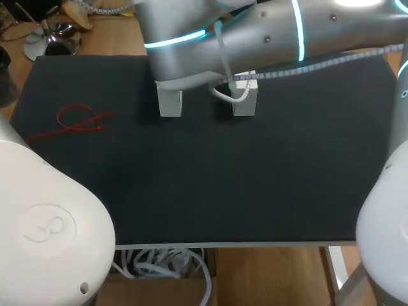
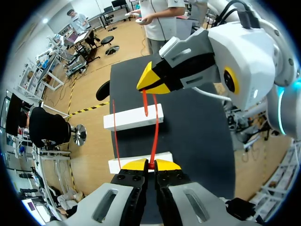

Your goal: Grab the tape and strap the tape.

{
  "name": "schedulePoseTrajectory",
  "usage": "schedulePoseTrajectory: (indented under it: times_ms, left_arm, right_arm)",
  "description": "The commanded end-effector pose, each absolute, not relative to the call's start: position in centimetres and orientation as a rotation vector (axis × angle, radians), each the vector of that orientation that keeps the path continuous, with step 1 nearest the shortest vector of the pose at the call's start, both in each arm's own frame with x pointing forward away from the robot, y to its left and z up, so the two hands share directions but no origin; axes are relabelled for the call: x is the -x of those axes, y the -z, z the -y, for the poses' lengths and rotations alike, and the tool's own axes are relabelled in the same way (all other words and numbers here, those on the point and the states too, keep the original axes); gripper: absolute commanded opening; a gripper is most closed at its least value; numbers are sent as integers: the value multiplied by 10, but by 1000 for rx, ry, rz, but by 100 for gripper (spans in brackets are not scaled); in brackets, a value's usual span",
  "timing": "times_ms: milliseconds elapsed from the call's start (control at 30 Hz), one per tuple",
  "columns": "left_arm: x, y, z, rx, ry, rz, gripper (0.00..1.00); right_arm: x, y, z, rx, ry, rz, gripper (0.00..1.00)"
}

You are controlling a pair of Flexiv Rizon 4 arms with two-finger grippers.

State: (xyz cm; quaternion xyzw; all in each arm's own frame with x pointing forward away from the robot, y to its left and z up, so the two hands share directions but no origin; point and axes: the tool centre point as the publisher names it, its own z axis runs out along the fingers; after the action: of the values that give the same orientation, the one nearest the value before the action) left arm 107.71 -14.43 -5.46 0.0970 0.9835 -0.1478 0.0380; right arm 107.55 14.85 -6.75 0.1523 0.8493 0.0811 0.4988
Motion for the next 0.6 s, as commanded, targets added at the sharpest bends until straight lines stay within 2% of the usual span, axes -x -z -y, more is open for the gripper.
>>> schedulePoseTrajectory:
  times_ms: [33, 600]
  left_arm:
    - [-1078, 54, 145, -296, 446, -3021, 0]
    - [-1078, 54, 145, -296, 446, -3021, 0]
  right_arm:
    - [-1078, 65, -153, -516, 96, -2080, 0]
    - [-1087, 61, -158, -265, 111, -2020, 0]
